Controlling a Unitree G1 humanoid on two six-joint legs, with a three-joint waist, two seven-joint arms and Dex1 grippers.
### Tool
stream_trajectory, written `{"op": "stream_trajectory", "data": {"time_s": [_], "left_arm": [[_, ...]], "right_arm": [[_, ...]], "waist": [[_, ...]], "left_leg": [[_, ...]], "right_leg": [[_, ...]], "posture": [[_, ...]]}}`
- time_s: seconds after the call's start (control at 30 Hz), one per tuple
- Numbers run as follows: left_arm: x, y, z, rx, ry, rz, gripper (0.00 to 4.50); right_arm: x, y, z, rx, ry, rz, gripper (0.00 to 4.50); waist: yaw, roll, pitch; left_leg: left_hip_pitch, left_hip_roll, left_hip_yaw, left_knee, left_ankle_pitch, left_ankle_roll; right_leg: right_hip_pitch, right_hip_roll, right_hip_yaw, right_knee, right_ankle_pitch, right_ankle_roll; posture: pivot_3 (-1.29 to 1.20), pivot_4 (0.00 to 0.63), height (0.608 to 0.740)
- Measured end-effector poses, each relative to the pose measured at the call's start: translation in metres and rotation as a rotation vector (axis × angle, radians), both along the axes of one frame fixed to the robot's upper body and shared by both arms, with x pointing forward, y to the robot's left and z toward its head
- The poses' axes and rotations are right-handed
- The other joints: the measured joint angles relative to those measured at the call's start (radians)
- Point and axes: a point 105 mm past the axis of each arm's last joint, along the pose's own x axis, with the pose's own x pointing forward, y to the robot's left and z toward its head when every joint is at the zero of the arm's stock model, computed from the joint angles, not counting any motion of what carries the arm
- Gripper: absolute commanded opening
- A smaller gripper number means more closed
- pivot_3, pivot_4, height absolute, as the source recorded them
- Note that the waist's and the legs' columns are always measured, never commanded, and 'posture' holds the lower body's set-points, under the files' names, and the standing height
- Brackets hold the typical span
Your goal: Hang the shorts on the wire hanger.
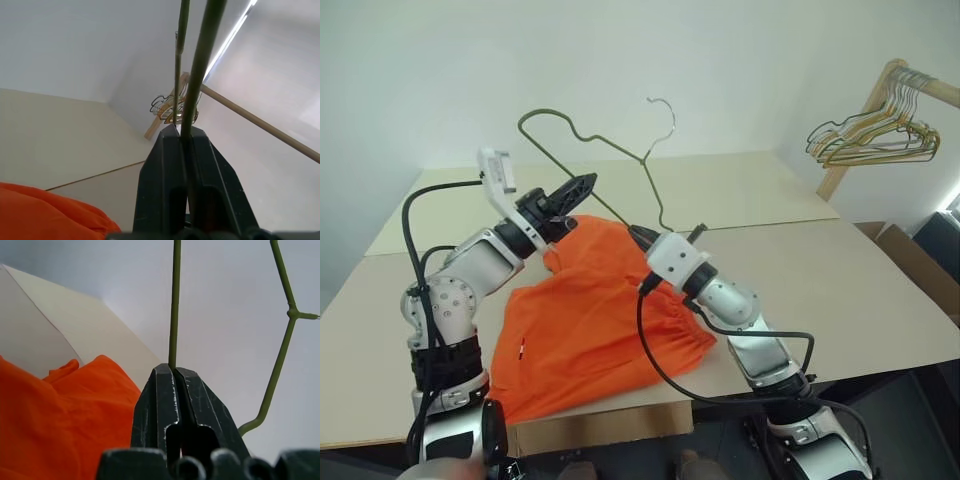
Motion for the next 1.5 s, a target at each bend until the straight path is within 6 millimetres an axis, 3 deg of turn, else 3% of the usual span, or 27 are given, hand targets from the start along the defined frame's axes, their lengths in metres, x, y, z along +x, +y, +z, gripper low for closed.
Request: {"op": "stream_trajectory", "data": {"time_s": [0.17,0.33,0.43,0.63,0.77,0.87,1.03,1.23,1.5], "left_arm": [[0.002,-0.006,-0.001,0.049,-0.046,0.012,0.00],[0.006,0.001,0.002,0.142,-0.127,0.077,0.00],[0.003,0.006,0.006,0.187,-0.185,0.071,0.00],[-0.011,0.018,0.010,0.296,-0.291,-0.003,0.00],[-0.041,0.018,0.020,0.238,-0.406,-0.222,0.00],[-0.059,0.024,0.035,0.184,-0.486,-0.340,0.00],[-0.074,0.028,0.047,0.106,-0.561,-0.449,0.00],[-0.077,0.027,0.047,0.067,-0.551,-0.504,0.00],[-0.073,0.023,0.044,0.033,-0.537,-0.490,0.00]], "right_arm": [[-0.004,0.005,-0.009,-0.079,0.006,0.039,2.40],[-0.007,0.003,-0.008,-0.045,0.057,0.074,4.13],[-0.008,-0.010,-0.004,0.046,0.213,0.129,4.13],[-0.006,-0.064,-0.007,0.168,0.631,0.226,4.13],[-0.027,-0.080,0.002,0.137,0.895,0.436,4.13],[-0.036,-0.090,-0.002,0.129,1.039,0.548,4.13],[-0.040,-0.087,-0.013,0.133,1.123,0.659,4.13],[-0.029,-0.076,-0.002,0.167,1.077,0.723,4.13],[-0.030,-0.063,0.009,0.134,1.060,0.798,4.13]], "waist": [[0.000,0.000,0.000],[-0.001,0.000,0.000],[0.004,0.000,0.000],[0.021,0.000,0.000],[0.018,0.000,0.001],[0.016,0.000,0.001],[0.015,0.000,0.001],[0.017,0.000,0.001],[0.019,0.000,0.001]], "left_leg": [[0.000,0.000,0.000,0.000,0.000,0.000],[0.000,0.000,0.000,0.000,0.000,0.000],[0.000,0.000,0.000,0.000,0.000,0.000],[0.000,0.000,0.001,0.000,0.000,0.000],[0.000,0.001,0.001,0.000,0.000,0.000],[0.000,0.002,0.001,0.000,0.000,0.001],[0.000,0.002,0.001,0.000,0.000,0.001],[-0.001,0.002,0.001,0.000,0.000,0.001],[-0.001,0.002,0.001,0.000,0.000,0.001]], "right_leg": [[0.000,0.000,0.000,0.000,0.000,0.000],[0.000,0.000,0.000,0.000,0.000,0.000],[0.001,0.000,0.000,-0.001,0.000,0.000],[0.001,0.000,-0.002,-0.002,0.000,0.000],[0.001,0.001,-0.002,-0.003,0.000,0.000],[0.002,0.002,-0.002,-0.003,-0.001,0.000],[0.001,0.002,-0.002,-0.002,-0.001,0.001],[0.001,0.002,-0.002,-0.003,-0.001,0.000],[0.000,0.002,-0.002,-0.002,-0.001,0.000]], "posture": [[0.06,0.000,0.740],[0.06,0.000,0.740],[0.07,0.000,0.740],[0.07,0.000,0.740],[0.06,0.000,0.740],[0.05,0.000,0.740],[0.05,0.000,0.740],[0.06,0.000,0.740],[0.05,0.000,0.740]]}}
